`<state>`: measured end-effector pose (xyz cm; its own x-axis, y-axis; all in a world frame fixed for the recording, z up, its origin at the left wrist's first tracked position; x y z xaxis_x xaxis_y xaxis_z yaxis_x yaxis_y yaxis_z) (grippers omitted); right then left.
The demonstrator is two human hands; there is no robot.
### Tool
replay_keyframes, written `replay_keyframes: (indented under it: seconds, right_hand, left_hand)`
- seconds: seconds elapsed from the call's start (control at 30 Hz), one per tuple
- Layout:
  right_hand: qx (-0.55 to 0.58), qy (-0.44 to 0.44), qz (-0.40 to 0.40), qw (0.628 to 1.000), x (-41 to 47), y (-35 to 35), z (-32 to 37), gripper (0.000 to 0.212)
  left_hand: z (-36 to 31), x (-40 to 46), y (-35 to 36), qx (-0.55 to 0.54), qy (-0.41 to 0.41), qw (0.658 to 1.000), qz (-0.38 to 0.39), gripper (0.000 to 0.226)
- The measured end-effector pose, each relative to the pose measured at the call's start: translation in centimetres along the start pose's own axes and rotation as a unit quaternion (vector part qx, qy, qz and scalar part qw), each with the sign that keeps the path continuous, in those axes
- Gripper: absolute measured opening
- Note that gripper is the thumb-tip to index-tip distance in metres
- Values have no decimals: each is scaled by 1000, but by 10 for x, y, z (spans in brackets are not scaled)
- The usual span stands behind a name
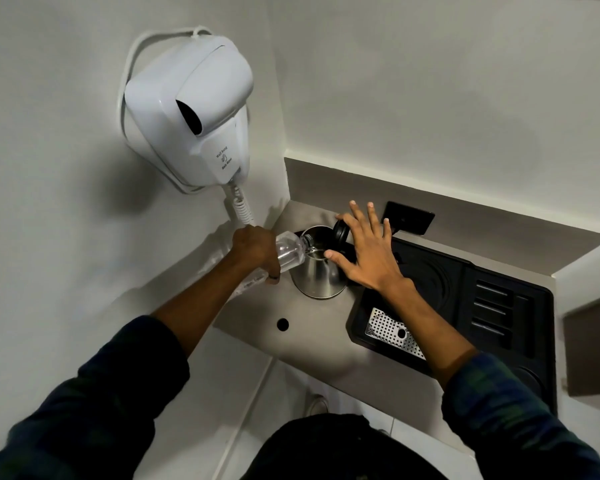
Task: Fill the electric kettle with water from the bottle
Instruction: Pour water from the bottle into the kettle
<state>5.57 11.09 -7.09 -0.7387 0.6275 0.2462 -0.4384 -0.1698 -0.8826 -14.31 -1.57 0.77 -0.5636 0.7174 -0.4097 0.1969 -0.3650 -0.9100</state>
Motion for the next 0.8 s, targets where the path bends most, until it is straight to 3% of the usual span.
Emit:
replay_keyframes:
  seconds: [0.23,0.5,0.63,0.8]
  right_hand:
    - [8,4,9,1000,2,2,3,92]
    - [35,16,33,999,7,-3,13,86]
    - [38,-7,59,997,20,-5,23,82]
    - [-9,0,142,990,43,9,39,92]
  left_hand:
    - [12,4,11,-89,36,995,-36,94]
    - [20,13,39,-244,59,965,-74,92]
    - [38,14,67,-412,-5,905,-104,95]
    - [51,1,101,-560,-64,809,-166,93]
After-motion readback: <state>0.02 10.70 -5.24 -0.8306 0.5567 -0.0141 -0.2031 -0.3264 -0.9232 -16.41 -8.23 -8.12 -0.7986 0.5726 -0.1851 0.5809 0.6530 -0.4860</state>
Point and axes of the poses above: each hand's wrist, its own x-axis towards the middle knuckle, its own y-axis out of the palm, z = x × y, the point moved 2 cm from there along x, towards the middle knuckle, and after that the axes turned 8 degrees about -x, right-handed, at the moved point
